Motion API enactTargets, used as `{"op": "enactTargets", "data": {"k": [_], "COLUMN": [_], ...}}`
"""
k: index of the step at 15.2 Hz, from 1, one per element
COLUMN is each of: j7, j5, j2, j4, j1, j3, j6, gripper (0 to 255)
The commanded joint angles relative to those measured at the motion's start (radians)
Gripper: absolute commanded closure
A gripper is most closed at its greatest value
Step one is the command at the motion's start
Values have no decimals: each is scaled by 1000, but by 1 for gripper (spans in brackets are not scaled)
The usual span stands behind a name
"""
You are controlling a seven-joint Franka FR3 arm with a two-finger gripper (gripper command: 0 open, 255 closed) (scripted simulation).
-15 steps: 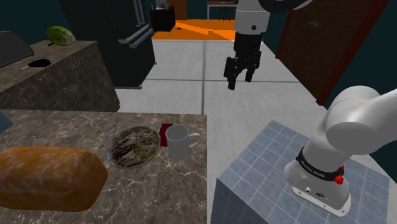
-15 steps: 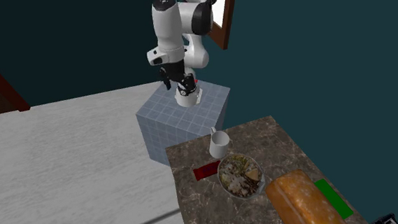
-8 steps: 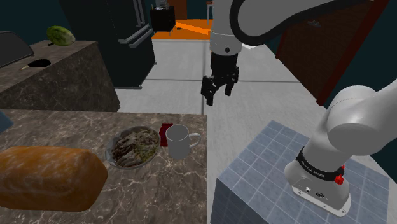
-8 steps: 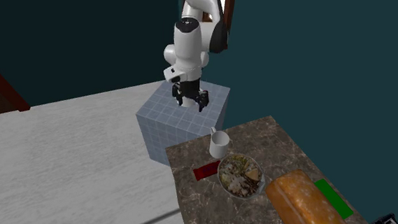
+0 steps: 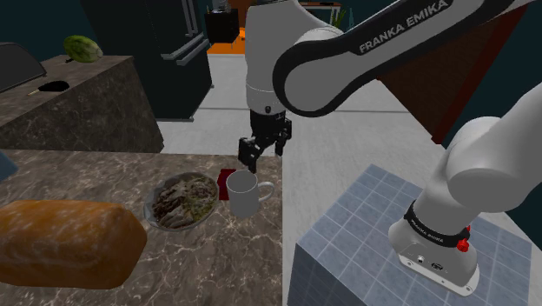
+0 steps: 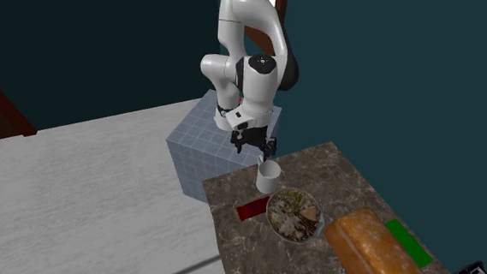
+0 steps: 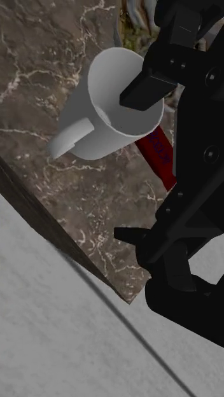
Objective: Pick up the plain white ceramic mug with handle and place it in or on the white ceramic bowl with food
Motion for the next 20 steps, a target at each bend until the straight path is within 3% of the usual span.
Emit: {"op": "enactTargets", "data": {"k": [1, 10, 18, 19, 20], "j7": [62, 130, 130, 130, 130], "j5": [-40, -115, -115, -115, -115], "j2": [75, 193, 193, 193, 193], "j4": [37, 15, 15, 15, 15], "j1": [-6, -24, -24, -24, -24], "j3": [49, 89, 89, 89, 89], "j6": [48, 182, 181, 181, 181], "gripper": [0, 0, 0, 255, 255]}}
